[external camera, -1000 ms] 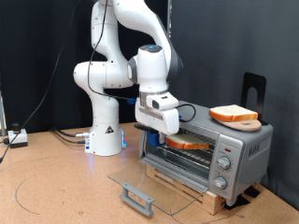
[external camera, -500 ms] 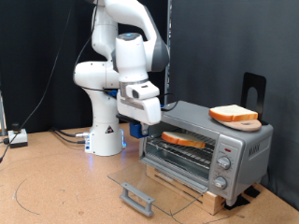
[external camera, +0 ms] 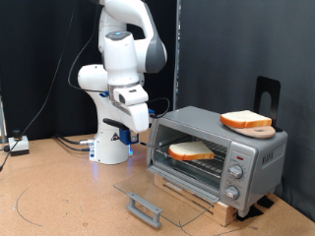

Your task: Make a piece of toast with the oven

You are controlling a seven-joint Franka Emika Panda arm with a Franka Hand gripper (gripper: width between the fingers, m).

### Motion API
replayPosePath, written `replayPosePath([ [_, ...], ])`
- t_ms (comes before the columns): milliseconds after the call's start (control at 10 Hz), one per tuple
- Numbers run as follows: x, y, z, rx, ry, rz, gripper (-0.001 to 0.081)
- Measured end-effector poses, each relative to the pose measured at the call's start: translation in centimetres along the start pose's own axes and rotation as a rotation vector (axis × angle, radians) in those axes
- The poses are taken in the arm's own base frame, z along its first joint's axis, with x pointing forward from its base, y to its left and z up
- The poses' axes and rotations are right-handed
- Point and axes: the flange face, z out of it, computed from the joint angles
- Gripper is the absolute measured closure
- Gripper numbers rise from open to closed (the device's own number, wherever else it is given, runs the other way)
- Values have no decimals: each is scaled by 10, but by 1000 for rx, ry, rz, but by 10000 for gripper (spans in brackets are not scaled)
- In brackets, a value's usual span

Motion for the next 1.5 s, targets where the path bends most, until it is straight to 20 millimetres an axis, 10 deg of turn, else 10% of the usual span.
replayPosePath([
  [400, -5, 2, -7, 74, 133, 29, 402],
  [1000, -8, -10, -89, 178, 298, 4, 402],
  [1500, 6, -44, -82, 396, 308, 16, 402],
])
